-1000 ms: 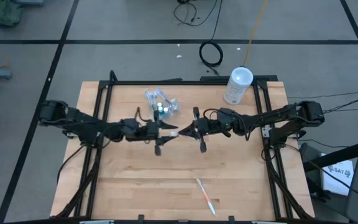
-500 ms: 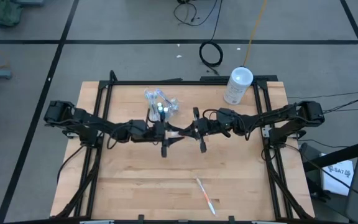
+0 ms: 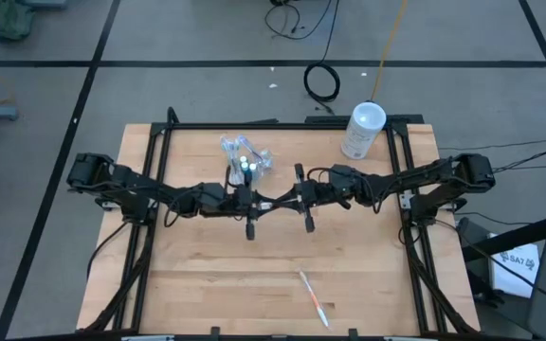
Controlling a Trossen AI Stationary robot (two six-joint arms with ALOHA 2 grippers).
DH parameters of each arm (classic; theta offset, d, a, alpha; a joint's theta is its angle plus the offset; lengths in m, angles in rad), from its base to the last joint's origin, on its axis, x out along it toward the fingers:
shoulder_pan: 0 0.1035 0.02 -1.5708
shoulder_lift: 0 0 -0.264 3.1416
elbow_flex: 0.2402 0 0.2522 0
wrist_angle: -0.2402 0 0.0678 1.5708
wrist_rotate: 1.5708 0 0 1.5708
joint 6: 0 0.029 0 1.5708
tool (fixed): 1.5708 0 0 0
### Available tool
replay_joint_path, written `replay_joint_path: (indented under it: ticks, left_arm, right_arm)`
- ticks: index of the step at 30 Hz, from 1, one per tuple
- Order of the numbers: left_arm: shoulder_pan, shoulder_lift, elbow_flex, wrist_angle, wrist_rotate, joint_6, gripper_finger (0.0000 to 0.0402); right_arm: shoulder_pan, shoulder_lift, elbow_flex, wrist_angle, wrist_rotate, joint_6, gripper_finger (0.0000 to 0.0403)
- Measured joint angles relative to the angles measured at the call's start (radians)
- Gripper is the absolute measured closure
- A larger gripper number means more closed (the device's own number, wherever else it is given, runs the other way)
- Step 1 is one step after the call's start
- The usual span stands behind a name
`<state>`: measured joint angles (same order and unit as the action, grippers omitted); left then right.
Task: Pick & Place toothbrushing station
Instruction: Put the orange toothbrush into the transparent organizer
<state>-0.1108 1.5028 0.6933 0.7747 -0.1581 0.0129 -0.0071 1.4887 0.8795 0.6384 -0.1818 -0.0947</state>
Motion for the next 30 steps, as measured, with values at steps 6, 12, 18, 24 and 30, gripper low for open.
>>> replay_joint_path:
  ticks: [6,12,18,24,30]
  left_arm:
    - [0.0,0.0,0.0,-0.036,-0.011,-0.048,0.0371]
    - [0.007,-0.062,0.001,-0.167,-0.11,-0.061,0.0392]
    - [0.013,-0.2,0.001,-0.428,-0.297,-0.146,0.0375]
    - [0.003,-0.344,0.0,-0.688,-0.467,-0.243,0.0392]
    - [-0.009,-0.471,0.0,-0.781,-0.528,-0.26,0.0385]
  right_arm:
    - [0.0,-0.002,0.0,-0.064,0.019,0.003,0.0361]
    - [-0.001,-0.066,-0.002,-0.205,0.201,0.0,0.0323]
    - [0.0,-0.09,-0.002,-0.284,0.208,0.0,0.0293]
    - [0.0,-0.089,-0.002,-0.293,0.208,0.003,0.0284]
    - [0.0,-0.09,-0.002,-0.292,0.208,0.003,0.029]
